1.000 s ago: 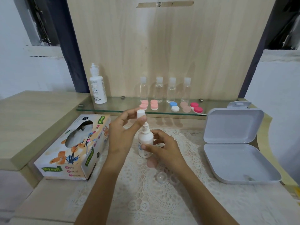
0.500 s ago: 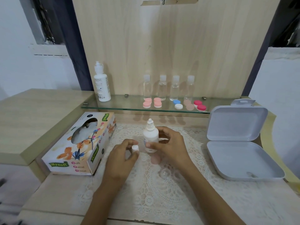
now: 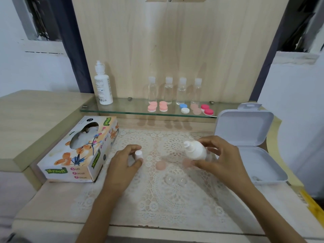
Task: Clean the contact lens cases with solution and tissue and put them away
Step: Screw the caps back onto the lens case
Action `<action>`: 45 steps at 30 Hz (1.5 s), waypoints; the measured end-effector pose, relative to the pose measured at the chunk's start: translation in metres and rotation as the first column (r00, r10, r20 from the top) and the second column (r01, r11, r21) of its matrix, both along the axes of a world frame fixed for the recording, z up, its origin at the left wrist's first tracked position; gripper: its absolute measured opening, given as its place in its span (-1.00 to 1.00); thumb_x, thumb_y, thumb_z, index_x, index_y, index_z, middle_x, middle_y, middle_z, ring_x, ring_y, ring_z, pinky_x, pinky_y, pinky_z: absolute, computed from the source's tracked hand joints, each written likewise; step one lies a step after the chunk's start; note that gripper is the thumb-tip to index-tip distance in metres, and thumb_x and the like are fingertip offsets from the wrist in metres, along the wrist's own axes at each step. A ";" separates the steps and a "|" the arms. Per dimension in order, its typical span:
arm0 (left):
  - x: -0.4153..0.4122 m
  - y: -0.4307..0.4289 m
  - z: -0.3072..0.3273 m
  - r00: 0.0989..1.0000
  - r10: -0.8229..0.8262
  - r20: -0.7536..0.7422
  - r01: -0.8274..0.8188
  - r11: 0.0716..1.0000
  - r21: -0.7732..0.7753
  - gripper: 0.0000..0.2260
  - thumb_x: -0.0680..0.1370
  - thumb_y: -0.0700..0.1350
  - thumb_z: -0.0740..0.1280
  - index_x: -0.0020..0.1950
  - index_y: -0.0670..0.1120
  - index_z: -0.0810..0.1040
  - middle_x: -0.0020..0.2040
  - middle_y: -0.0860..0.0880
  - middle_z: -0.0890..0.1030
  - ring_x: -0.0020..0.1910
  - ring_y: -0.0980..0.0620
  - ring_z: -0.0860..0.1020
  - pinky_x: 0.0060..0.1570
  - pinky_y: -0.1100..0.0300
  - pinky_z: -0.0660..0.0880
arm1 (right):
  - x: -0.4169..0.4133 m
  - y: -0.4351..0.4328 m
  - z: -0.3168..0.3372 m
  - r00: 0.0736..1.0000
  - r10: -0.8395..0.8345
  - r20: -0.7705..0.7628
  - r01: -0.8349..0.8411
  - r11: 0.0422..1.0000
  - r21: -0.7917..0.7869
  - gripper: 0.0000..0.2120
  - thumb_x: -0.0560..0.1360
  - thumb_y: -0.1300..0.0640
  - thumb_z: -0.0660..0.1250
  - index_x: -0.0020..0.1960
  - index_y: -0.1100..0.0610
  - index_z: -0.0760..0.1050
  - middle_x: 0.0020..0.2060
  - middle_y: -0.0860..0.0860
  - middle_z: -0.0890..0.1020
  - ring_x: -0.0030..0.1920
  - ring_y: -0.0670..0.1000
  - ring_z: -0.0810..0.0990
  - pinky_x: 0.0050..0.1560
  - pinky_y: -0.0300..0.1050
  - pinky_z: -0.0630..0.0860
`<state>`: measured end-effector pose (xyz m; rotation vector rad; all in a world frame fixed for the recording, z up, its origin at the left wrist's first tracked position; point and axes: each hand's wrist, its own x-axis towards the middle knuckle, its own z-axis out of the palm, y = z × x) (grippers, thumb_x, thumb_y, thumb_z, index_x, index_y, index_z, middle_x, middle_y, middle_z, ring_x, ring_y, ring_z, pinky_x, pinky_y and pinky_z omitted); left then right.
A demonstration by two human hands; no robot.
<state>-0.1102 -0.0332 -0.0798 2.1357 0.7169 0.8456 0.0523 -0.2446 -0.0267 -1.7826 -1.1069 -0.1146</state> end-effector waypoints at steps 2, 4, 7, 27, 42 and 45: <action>0.000 0.000 0.000 1.000 -0.004 -0.002 0.004 1.000 0.010 -0.75 0.48 -0.18 0.39 0.11 0.05 0.53 0.04 0.15 0.58 0.10 0.13 0.49 0.04 0.30 0.34 | 0.006 -0.005 -0.002 0.998 0.000 0.063 0.000 1.000 -0.014 -0.53 0.16 0.12 0.63 0.00 -0.05 0.56 -0.08 -0.25 0.61 0.00 -0.24 0.55 0.00 -0.39 0.47; 0.000 0.000 0.000 1.000 -0.010 -0.005 0.010 1.000 0.020 -0.76 0.48 -0.19 0.39 0.11 0.04 0.53 0.04 0.14 0.59 0.10 0.12 0.49 0.00 0.37 0.32 | 0.014 -0.008 -0.004 0.988 0.010 0.156 -0.003 0.999 -0.046 -0.55 0.17 0.14 0.63 0.00 0.01 0.57 -0.08 -0.20 0.62 0.00 -0.22 0.54 -0.01 -0.38 0.47; 0.000 0.001 0.001 1.000 -0.015 0.002 0.015 1.000 0.026 -0.76 0.48 -0.20 0.39 0.11 0.02 0.54 0.03 0.13 0.59 0.09 0.11 0.49 -0.01 0.41 0.30 | 0.023 -0.010 -0.007 0.958 0.049 0.283 -0.025 0.996 -0.087 -0.57 0.19 0.19 0.63 0.01 0.11 0.58 -0.07 -0.08 0.62 -0.03 -0.18 0.54 -0.05 -0.40 0.44; -0.003 -0.035 0.003 0.900 -0.369 -0.231 0.435 0.769 0.469 -0.59 0.41 0.36 0.25 0.18 0.22 0.54 0.02 0.29 0.54 0.14 0.31 0.34 0.23 0.23 0.09 | 0.032 -0.007 -0.026 0.805 0.132 0.578 -0.011 0.978 -0.208 -0.51 0.17 0.29 0.62 0.06 0.19 0.56 0.03 0.03 0.59 0.02 0.02 0.53 -0.22 -0.04 0.58; -0.001 -0.035 0.002 0.911 -0.357 -0.207 0.412 0.767 0.492 -0.67 0.46 0.28 0.24 0.10 0.18 0.59 -0.02 0.27 0.55 0.09 0.31 0.37 0.18 0.28 0.12 | 0.033 -0.006 -0.021 0.639 0.127 0.759 0.021 0.983 -0.182 -0.66 0.23 0.31 0.60 -0.04 0.23 0.61 -0.06 0.08 0.63 0.00 0.07 0.52 -0.08 -0.03 0.50; -0.001 -0.035 0.003 0.910 -0.357 -0.209 0.414 0.770 0.486 -0.68 0.45 0.28 0.25 0.10 0.18 0.59 -0.02 0.28 0.55 0.09 0.31 0.37 0.17 0.29 0.12 | 0.033 -0.006 -0.020 0.614 0.116 0.781 0.013 0.988 -0.157 -0.67 0.22 0.36 0.59 -0.05 0.24 0.61 -0.08 0.08 0.63 -0.01 0.08 0.52 -0.03 -0.03 0.47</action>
